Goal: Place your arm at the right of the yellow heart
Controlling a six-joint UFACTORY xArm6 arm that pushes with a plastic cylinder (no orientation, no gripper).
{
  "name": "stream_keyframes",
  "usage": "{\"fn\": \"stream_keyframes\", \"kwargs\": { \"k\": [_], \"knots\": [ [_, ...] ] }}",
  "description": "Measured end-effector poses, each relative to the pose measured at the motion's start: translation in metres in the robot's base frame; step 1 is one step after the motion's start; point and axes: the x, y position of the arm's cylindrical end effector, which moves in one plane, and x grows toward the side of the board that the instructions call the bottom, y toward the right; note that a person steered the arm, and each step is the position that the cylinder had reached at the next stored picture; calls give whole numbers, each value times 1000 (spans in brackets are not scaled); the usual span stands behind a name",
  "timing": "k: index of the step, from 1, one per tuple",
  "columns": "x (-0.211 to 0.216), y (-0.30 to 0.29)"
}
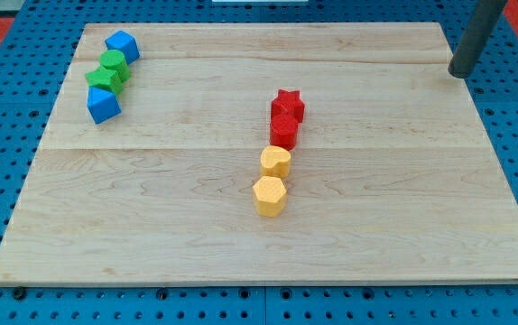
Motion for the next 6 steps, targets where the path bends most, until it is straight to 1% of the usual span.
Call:
{"fn": "stream_keyframes", "kwargs": {
  "k": [1, 2, 3, 4, 5, 6],
  "knots": [
    [60, 0],
    [129, -48],
    [168, -117],
    [198, -183],
    [189, -226],
    [172, -219]
  ]
}}
